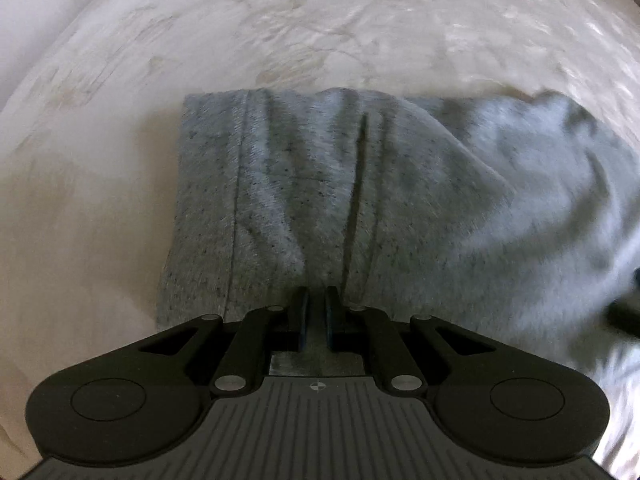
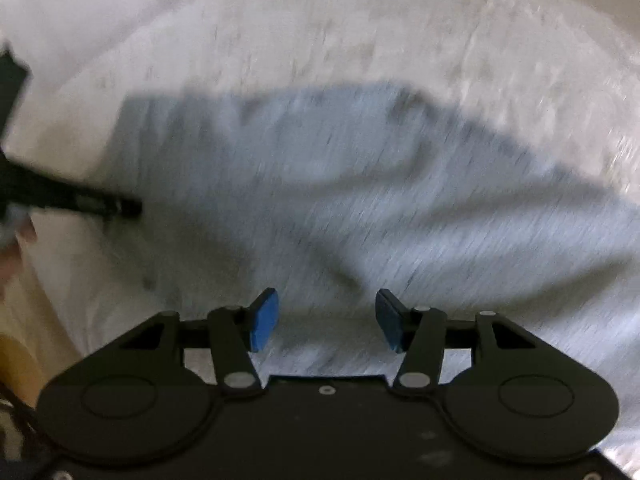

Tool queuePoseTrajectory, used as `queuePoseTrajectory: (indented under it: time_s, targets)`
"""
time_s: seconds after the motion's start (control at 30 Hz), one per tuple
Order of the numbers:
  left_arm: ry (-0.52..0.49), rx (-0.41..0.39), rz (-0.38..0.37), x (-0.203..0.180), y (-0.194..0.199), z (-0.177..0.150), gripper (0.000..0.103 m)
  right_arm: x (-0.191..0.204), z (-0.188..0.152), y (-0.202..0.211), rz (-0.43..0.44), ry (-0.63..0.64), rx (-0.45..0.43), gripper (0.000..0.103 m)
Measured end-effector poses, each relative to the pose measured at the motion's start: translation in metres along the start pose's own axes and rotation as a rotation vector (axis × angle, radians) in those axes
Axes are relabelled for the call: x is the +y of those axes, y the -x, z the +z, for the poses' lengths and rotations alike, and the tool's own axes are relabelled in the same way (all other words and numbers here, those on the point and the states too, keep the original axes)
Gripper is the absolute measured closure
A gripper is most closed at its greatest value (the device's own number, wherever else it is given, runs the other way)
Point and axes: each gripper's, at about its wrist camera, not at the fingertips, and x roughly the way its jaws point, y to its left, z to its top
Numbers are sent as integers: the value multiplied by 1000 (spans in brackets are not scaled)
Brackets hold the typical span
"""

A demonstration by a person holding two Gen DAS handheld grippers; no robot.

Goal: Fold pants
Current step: 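Lay the lifted edge over the pants with the right tool and release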

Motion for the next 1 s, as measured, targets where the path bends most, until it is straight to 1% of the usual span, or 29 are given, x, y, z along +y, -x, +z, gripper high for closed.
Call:
queuePoseTrajectory:
  time_s: [0.03,0.1,0.2,0.27,0.33,0.43,0.5,0.57,0.63,0.67,0.7,0.73,0.77,0.87,1.0]
  targets:
    - [34,2,4,1,-1,1,95,-8,7,8,4,2,-41,42]
    - [88,-5,10,3,-1,0,95,-24,24,20,12,-2,-121,35]
    - [97,-27,25,4,0,-6,95,-50,60,22,46,4,-168,35]
    - [77,-41,40,1,2,-9,95,-64,81,16,69,21,-165,35]
    - [43,-50,53,-2,3,-12,95,-76,107,1,115,40,-124,41]
    - [-26,-49,71,-9,11,-8,95,-85,132,-25,125,54,-102,42]
    - [-50,-81,64,-13,20,0,94,-89,146,-43,127,55,-78,42]
    - [-57,-126,37,-13,29,11,94,-92,156,-60,140,50,-50,42]
    - [-47,-149,22,-12,31,26,94,-89,158,-69,158,39,-16,42]
    - [-37,-150,16,-11,29,33,94,-90,159,-76,168,36,5,45]
    - [-21,-152,6,-12,28,42,94,-90,158,-78,184,38,30,55]
    - [-4,-156,-9,-12,26,50,94,-88,156,-83,209,45,61,69]
    - [8,-159,-22,-12,25,54,94,-84,152,-85,232,58,81,72]
    - [17,-147,-26,-12,10,69,94,-66,131,-75,266,127,83,72]
    - [-8,-100,-5,-16,-8,64,92,-48,100,-70,294,158,100,60]
